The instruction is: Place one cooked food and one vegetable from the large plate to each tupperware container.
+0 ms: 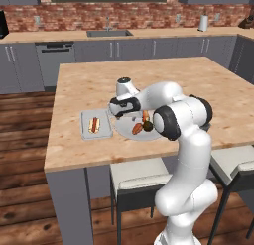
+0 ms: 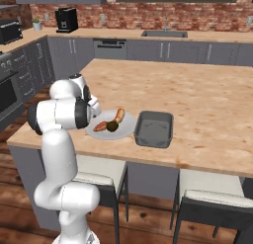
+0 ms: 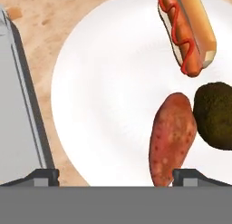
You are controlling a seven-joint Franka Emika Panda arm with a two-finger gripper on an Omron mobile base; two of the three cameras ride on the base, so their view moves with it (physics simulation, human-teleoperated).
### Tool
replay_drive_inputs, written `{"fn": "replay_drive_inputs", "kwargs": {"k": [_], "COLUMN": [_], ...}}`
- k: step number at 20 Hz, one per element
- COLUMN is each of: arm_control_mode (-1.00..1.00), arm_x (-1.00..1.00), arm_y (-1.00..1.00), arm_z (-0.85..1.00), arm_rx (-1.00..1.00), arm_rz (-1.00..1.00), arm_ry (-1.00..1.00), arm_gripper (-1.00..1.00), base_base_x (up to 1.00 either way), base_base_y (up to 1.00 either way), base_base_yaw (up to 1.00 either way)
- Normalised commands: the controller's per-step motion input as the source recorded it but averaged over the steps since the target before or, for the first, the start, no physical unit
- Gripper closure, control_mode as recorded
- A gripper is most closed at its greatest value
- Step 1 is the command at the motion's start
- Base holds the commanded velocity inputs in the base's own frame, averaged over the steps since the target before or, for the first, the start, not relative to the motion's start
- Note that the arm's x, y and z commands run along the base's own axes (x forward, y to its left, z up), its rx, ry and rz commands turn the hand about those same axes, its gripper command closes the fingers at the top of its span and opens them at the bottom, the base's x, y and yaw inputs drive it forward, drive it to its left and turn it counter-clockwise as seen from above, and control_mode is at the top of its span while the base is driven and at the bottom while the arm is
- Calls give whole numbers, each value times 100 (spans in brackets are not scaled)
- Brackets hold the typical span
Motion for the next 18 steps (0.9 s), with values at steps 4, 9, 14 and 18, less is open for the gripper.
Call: {"fn": "replay_drive_inputs", "kwargs": {"k": [4,9,14,18], "arm_control_mode": [-100,-100,-100,-100], "arm_x": [-4,-2,-7,0], "arm_y": [-32,-13,-22,-13], "arm_z": [-1,-24,-19,-16], "arm_rx": [0,0,0,0], "arm_rz": [-5,-19,-21,-20], "arm_ry": [7,1,0,0], "arm_gripper": [-100,-100,-100,-100], "base_base_x": [0,0,0,0], "base_base_y": [0,0,0,0], "base_base_yaw": [0,0,0,0]}}
